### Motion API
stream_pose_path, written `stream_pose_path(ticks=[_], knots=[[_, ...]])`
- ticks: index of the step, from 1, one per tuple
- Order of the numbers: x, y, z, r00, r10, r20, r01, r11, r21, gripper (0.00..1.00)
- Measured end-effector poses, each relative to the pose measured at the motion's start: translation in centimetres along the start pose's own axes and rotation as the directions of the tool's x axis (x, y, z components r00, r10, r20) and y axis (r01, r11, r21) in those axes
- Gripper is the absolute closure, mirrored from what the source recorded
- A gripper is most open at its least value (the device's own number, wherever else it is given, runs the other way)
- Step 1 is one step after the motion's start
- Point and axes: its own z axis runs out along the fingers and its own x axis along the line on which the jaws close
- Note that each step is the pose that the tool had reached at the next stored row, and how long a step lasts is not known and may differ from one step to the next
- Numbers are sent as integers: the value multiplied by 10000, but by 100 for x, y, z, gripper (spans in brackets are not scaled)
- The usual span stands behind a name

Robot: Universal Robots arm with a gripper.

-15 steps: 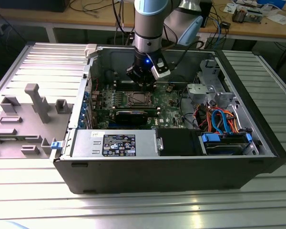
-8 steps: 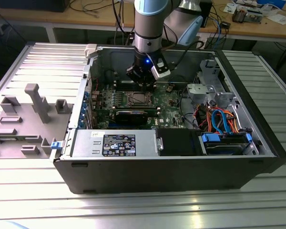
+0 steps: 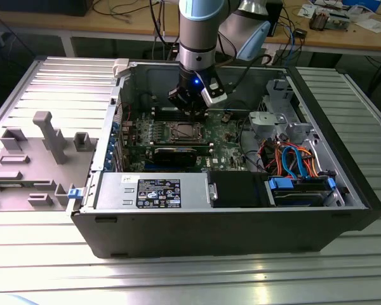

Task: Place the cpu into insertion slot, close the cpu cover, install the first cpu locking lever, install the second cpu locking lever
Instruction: 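Install the second cpu locking lever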

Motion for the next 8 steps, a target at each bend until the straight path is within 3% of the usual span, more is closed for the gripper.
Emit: stream_pose_path(ticks=[1,2,8], knots=[[1,-3,-8,10000,2,-1,-2,10000,5,89],[-3,4,-111,10000,1,2,-1,10000,8,89],[-3,-37,-115,10000,1,0,-1,10000,10,89]])
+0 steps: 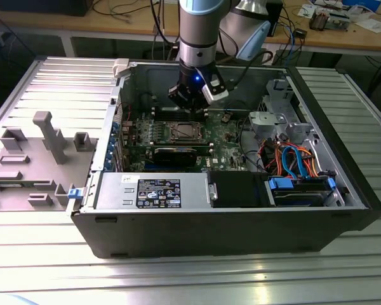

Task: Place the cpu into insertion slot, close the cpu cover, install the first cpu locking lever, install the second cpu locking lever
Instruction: 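Install the second cpu locking lever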

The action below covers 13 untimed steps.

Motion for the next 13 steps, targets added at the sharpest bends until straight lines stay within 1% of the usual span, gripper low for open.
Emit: stream_pose_path(ticks=[4,13], knots=[[0,-20,-1,10000,1,1,-1,10000,-1,89],[0,-24,-2,10000,0,0,0,10000,0,89]])
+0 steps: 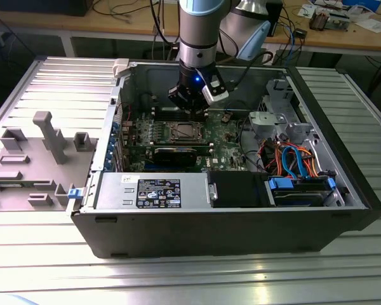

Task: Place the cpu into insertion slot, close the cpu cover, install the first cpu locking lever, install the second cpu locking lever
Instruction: 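Install the second cpu locking lever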

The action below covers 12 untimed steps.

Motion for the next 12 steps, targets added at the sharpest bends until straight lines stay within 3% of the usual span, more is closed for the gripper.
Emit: stream_pose_path(ticks=[12], knots=[[-2,7,-99,10000,0,-1,0,10000,0,89]])
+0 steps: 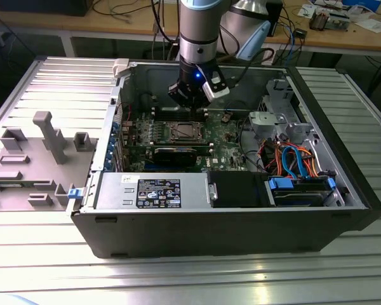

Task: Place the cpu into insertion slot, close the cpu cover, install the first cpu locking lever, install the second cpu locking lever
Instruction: 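Install the second cpu locking lever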

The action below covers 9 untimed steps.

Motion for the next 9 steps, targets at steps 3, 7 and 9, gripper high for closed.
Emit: stream_pose_path(ticks=[3,7,9], knots=[[0,1,-4,10000,0,2,0,10000,-3,89],[0,-14,-6,10000,-1,0,1,10000,0,89],[0,-31,-6,10000,0,0,0,10000,0,89]])
